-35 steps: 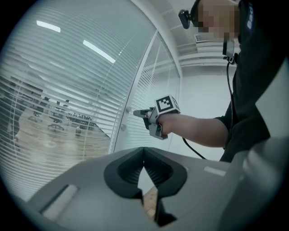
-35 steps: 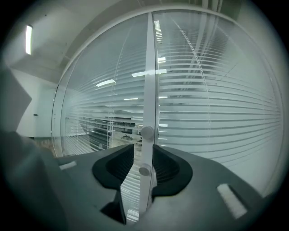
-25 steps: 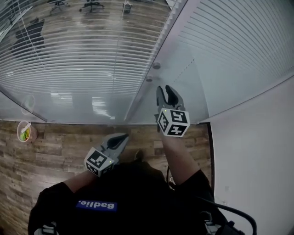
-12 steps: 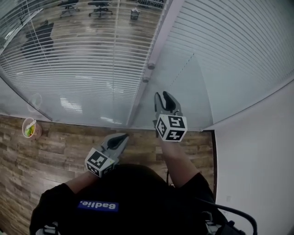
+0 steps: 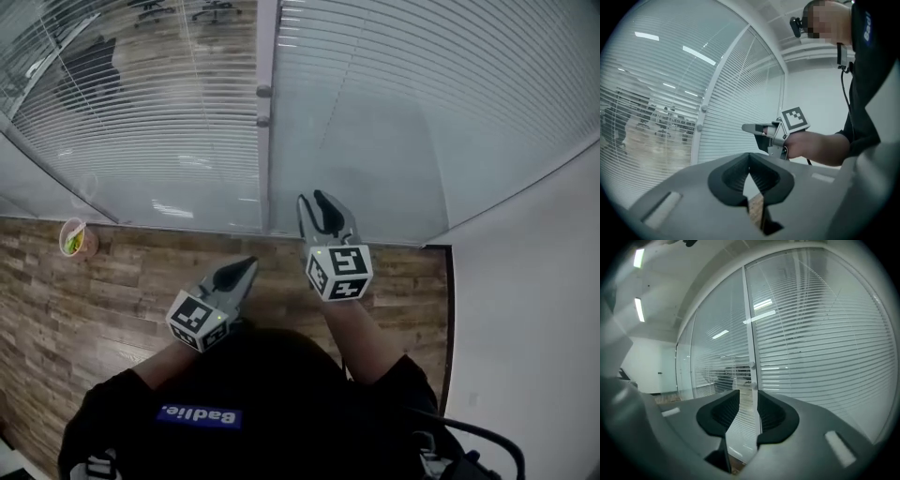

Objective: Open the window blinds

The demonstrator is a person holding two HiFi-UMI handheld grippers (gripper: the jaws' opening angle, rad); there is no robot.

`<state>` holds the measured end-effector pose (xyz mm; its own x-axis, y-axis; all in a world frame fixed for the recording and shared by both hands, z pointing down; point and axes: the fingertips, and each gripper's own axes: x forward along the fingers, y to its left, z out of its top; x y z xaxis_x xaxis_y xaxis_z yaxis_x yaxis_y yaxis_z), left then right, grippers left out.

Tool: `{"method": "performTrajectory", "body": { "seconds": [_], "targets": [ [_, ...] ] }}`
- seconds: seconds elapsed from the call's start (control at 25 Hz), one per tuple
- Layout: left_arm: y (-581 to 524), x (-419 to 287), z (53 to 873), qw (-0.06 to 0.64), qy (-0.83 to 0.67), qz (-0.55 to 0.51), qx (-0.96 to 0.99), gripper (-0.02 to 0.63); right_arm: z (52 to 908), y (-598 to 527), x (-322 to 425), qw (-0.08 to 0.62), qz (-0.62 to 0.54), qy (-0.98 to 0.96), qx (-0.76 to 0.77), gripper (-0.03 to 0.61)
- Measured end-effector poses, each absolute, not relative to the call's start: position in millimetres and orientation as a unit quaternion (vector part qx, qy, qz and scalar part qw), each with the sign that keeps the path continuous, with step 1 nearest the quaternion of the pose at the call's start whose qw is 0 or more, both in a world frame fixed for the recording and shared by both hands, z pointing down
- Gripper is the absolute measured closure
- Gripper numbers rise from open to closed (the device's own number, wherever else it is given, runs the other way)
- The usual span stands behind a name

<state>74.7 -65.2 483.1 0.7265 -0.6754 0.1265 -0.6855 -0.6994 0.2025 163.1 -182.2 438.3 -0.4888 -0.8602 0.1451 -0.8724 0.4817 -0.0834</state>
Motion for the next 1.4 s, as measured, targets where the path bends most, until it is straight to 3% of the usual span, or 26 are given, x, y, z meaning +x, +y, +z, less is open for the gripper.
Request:
{"method": "performTrajectory", "body": {
  "seconds": [0.48,0.88,1.4],
  "targets": [
    [-24.1,97.8,488.1,0.115,-0.385,0.070,0.913,0.614,480.3,-98.8,156.0,0.034,0.113,-0.895,0.431,0.471],
    [-12.6,89.9,482.7,0.111,-0.329,0.039,0.937,0.614,489.8,-42.4,122.0,0.076,0.108,-0.900,0.416,0.476],
    [2.6,30.5,481.1,0.093,-0.303,0.013,0.948,0.614,487.3,-3.4,69.1,0.048,0.102,-0.917,0.383,0.560]
  ]
}}
